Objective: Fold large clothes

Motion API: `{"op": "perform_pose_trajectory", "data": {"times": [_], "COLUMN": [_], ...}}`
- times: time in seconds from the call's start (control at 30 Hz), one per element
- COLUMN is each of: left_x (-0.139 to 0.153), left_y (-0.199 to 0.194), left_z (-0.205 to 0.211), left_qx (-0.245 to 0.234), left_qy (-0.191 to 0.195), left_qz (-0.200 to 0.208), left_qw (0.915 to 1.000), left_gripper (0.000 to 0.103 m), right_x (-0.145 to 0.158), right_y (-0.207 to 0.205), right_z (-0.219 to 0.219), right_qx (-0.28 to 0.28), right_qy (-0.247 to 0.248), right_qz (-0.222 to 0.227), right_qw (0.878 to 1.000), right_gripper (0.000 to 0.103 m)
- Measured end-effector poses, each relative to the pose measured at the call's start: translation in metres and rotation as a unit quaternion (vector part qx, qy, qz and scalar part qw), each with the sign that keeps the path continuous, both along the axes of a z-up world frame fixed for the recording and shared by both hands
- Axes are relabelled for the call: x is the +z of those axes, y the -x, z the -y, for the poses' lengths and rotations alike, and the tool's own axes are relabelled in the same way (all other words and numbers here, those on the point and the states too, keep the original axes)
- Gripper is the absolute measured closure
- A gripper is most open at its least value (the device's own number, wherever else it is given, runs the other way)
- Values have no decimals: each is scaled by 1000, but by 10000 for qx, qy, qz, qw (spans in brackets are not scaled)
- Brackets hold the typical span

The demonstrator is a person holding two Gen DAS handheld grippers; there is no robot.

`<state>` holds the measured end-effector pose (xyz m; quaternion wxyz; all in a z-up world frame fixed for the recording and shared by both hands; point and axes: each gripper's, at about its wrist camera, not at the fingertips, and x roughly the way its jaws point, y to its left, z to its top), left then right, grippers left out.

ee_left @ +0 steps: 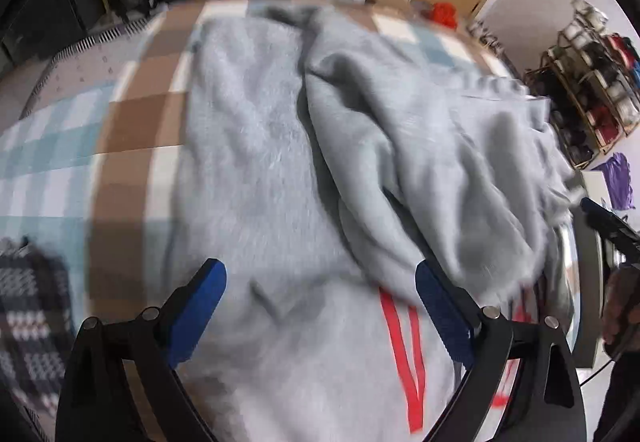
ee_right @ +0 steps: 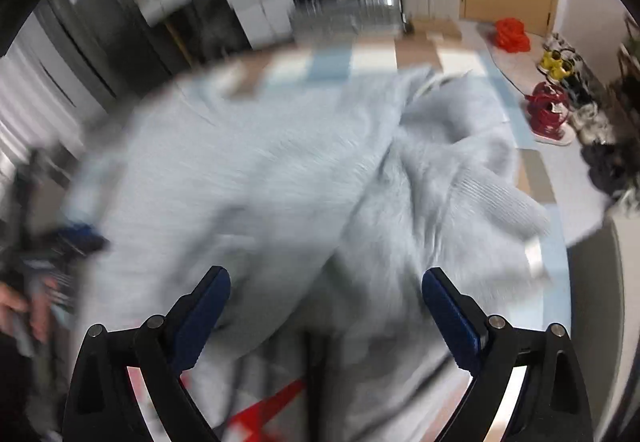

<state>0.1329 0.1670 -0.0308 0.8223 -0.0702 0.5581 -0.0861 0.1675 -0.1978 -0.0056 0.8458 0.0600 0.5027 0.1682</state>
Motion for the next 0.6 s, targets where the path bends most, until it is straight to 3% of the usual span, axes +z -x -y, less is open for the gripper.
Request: {"op": "perform_pose_trajectory", "data": {"times": [0.17,0.27,0.37,0.5,0.6], "left_x": [45,71,90,100,96], "left_y": [80,129,159,196,212], "left_z": [8,10,15,29,32], "left_qx": [150,387,553,581,546], "left_qy": [-732,-727,-868,-1443,-1502], "left_qz": [1099,1725,2258,2859,3036], "left_qw": [9911,9816,9687,9456,9393], "left_gripper": [10,10,10,9,8], "right_x": [51,68,71,63,56], "right_y": [90,138,178,214,228], "right_z": [-2,-17,-25,-33,-34], "right_qx": [138,282,406,461,413], "right_qy": [-671,-802,-1021,-1242,-1351], "right_qz": [821,1501,2112,2657,2794], "right_qw": [9943,9850,9713,9549,9497], "right_gripper": [5,0,0,0,0]}}
